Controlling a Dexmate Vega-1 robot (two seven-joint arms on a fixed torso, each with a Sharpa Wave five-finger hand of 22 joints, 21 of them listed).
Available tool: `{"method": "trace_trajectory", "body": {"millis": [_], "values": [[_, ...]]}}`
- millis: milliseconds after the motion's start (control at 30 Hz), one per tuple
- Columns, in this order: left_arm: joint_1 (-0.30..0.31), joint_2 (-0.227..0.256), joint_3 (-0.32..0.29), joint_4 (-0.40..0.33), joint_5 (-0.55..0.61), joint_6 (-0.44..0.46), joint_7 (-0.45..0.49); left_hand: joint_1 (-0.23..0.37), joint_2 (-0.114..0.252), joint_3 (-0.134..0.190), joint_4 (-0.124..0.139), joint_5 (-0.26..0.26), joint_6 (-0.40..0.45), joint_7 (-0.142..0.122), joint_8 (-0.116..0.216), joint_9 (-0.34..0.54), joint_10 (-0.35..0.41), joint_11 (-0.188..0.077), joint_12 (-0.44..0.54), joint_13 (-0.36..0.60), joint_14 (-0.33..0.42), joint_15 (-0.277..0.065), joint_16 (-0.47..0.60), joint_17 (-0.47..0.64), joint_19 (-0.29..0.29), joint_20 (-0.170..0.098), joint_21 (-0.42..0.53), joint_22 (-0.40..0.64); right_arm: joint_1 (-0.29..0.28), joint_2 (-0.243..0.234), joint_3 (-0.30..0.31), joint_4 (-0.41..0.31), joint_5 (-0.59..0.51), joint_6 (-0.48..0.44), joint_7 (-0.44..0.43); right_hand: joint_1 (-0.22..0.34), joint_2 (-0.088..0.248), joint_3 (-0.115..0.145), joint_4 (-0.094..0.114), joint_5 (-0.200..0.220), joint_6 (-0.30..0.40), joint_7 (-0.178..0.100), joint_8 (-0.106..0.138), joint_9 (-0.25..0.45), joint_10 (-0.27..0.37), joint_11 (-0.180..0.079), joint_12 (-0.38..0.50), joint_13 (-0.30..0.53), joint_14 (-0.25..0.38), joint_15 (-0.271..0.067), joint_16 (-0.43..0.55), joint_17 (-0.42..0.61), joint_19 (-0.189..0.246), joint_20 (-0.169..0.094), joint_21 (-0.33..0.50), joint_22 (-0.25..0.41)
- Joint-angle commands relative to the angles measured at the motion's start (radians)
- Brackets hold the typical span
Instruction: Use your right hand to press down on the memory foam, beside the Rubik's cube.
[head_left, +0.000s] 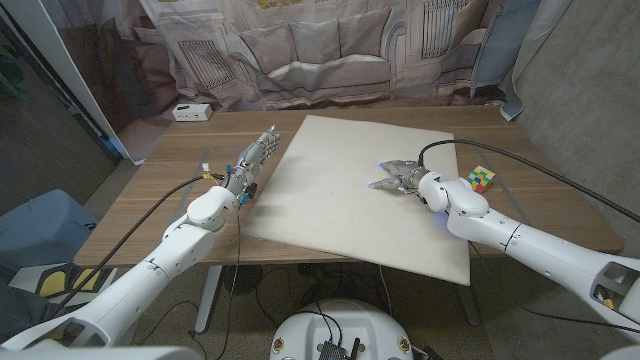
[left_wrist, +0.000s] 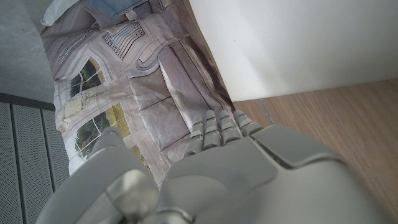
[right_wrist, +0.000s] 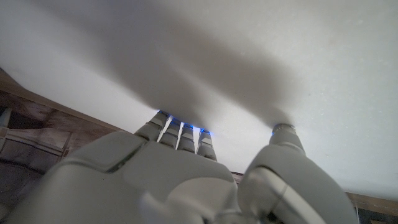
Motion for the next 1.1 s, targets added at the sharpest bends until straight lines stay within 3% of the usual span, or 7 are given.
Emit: {"method": "trace_trajectory", "body": {"millis": [33,400,1100], "values": [[0.009,-0.001,-0.001,-0.007,0.001,-0.007,0.005,0.000,0.010,0.002,-0.008,-0.001,0.009,0.004,0.004,0.004,-0.003,-0.001,0.002,0.002,-0.007,0.005,0.001,0.004,-0.001,0.012,0.000,0.005,-0.038,-0.030,0.028,-0.072,-0.010,-0.023,-0.050,0.001,0.002,0.009,-0.004,0.006,-0.009,-0.004,-0.011,0.009,-0.009,-0.001,-0.011,0.007,-0.004,0.008,-0.002,0.004,0.104,-0.013,0.008,0.020],[0.013,0.000,-0.004,-0.010,0.000,-0.011,0.006,0.001,0.011,0.003,-0.010,-0.002,0.009,0.005,0.003,0.004,-0.003,-0.001,0.002,0.002,-0.008,0.005,0.001,0.004,-0.002,0.012,0.000,0.005,-0.068,-0.043,0.067,-0.112,-0.015,-0.008,-0.120,0.002,0.003,0.011,-0.005,0.006,-0.034,-0.004,-0.023,0.009,-0.031,-0.005,-0.023,0.008,-0.022,0.008,-0.012,0.004,0.092,-0.010,0.000,0.021],[0.011,0.003,-0.009,0.003,-0.008,-0.020,-0.006,0.002,0.013,0.004,-0.013,-0.003,0.011,0.004,0.002,0.005,-0.003,-0.003,0.002,0.002,-0.008,0.006,0.001,0.004,-0.005,0.014,0.000,0.005,-0.069,-0.037,0.076,-0.120,-0.025,0.006,-0.121,0.007,0.005,0.014,-0.006,0.005,-0.064,0.000,-0.035,0.010,-0.055,-0.001,-0.033,0.009,-0.034,0.010,-0.019,0.004,0.086,-0.007,-0.005,0.021]]}}
